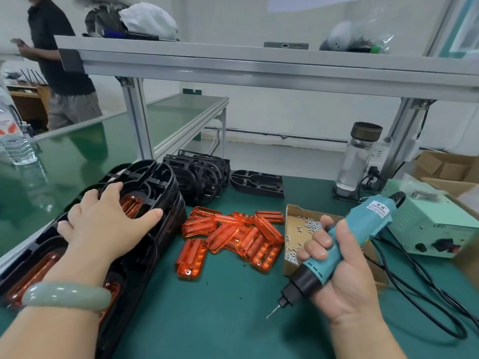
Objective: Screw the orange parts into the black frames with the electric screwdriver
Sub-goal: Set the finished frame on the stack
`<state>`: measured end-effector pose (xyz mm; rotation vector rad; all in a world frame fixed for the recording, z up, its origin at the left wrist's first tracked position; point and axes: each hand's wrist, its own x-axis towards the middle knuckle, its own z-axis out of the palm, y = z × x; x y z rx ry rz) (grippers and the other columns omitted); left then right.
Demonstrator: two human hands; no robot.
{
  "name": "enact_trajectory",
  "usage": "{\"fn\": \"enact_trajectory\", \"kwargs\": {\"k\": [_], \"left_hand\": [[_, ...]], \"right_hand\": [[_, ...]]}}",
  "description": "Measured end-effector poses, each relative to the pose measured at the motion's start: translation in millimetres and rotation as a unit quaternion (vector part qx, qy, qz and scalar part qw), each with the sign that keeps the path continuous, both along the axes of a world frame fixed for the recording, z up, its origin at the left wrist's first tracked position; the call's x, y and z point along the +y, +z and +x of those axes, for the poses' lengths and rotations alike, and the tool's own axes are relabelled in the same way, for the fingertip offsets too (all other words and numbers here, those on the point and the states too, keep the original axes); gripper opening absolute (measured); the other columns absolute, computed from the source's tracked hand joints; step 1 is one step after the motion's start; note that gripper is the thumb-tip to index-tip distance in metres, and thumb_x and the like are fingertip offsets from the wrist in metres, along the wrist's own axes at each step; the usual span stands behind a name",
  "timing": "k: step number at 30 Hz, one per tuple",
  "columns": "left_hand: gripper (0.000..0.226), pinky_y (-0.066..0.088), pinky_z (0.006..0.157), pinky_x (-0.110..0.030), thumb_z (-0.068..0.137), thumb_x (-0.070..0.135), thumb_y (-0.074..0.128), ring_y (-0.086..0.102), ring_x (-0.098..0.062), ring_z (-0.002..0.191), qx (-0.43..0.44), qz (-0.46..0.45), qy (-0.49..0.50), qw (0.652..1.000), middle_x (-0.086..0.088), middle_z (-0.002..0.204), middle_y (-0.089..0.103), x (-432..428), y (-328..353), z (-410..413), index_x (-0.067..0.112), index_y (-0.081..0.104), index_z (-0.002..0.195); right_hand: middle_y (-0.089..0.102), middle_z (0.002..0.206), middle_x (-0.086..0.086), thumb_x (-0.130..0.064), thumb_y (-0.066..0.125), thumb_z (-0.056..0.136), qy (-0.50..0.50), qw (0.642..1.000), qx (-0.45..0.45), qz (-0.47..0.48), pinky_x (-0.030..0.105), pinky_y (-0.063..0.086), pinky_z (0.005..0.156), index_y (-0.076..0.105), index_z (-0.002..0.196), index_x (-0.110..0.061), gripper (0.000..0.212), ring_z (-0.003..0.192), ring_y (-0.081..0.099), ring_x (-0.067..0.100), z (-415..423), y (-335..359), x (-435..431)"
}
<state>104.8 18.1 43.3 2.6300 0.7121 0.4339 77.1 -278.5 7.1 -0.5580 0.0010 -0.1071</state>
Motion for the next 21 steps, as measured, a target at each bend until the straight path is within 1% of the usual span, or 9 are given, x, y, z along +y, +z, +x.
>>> {"fn": "enact_trajectory", "kwargs": {"k": [3, 7, 11, 14, 19, 21], "left_hand": [[0.095, 0.019, 0.109, -0.056, 0.066, 0.067, 0.065, 0.021, -0.038, 0.137, -0.010, 0.001, -0.002, 1.000, -0.013, 0.152, 0.024, -1.9, -3.2, -1.6, 0.030, 0.028, 0.145], [0.095, 0.021, 0.108, -0.057, 0.066, 0.064, 0.068, 0.018, -0.036, 0.139, -0.029, 0.002, -0.004, 1.000, -0.011, 0.152, 0.023, -3.0, -6.3, -2.5, 0.030, 0.027, 0.144], [0.093, 0.028, 0.103, -0.058, 0.066, 0.060, 0.072, 0.024, -0.039, 0.133, -0.054, -0.011, 0.002, 0.998, -0.012, 0.146, 0.032, -2.8, -4.4, 0.5, 0.030, 0.029, 0.142], [0.091, 0.028, 0.102, -0.060, 0.066, 0.062, 0.070, 0.026, -0.039, 0.132, -0.070, -0.006, 0.019, 0.997, -0.014, 0.145, 0.032, 1.6, 1.6, 6.2, 0.030, 0.030, 0.140], [0.094, 0.029, 0.101, -0.059, 0.066, 0.066, 0.067, 0.028, -0.040, 0.131, -0.023, -0.003, 0.013, 1.000, -0.011, 0.146, 0.033, 4.8, 5.3, 16.6, 0.029, 0.026, 0.143], [0.095, 0.028, 0.102, -0.058, 0.067, 0.068, 0.065, 0.028, -0.040, 0.132, -0.020, -0.003, 0.006, 1.000, -0.010, 0.147, 0.033, 3.6, 1.9, 17.7, 0.029, 0.025, 0.144]], "right_hand": [[0.040, 0.058, -0.007, -0.033, 0.058, 0.080, -0.001, 1.000, 0.006, -0.007, 0.020, 0.044, 0.045, 0.058, 0.090, -0.017, 0.019, 0.041, 0.041, 0.005, 0.5, -0.3, 0.8], [0.041, 0.058, -0.007, -0.032, 0.058, 0.079, -0.006, 1.000, 0.009, -0.016, 0.020, 0.044, 0.045, 0.058, 0.090, -0.016, 0.019, 0.041, 0.041, 0.005, 0.5, -0.7, 0.4], [0.040, 0.058, -0.007, -0.033, 0.057, 0.080, -0.006, 1.000, 0.006, -0.019, 0.020, 0.044, 0.045, 0.057, 0.091, -0.016, 0.020, 0.041, 0.041, 0.005, 0.6, -0.9, 0.2], [0.041, 0.058, -0.007, -0.033, 0.057, 0.080, -0.007, 1.000, 0.005, -0.021, 0.020, 0.045, 0.045, 0.057, 0.092, -0.016, 0.020, 0.041, 0.041, 0.005, 0.9, -1.1, 0.2], [0.040, 0.059, -0.007, -0.033, 0.057, 0.081, -0.005, 1.000, 0.010, -0.024, 0.021, 0.044, 0.045, 0.058, 0.092, -0.017, 0.020, 0.041, 0.040, 0.005, 1.9, -1.8, 1.5], [0.040, 0.059, -0.007, -0.033, 0.057, 0.081, -0.003, 1.000, 0.010, -0.022, 0.020, 0.044, 0.045, 0.058, 0.092, -0.017, 0.019, 0.041, 0.040, 0.005, 2.3, -2.0, 1.8]]}}
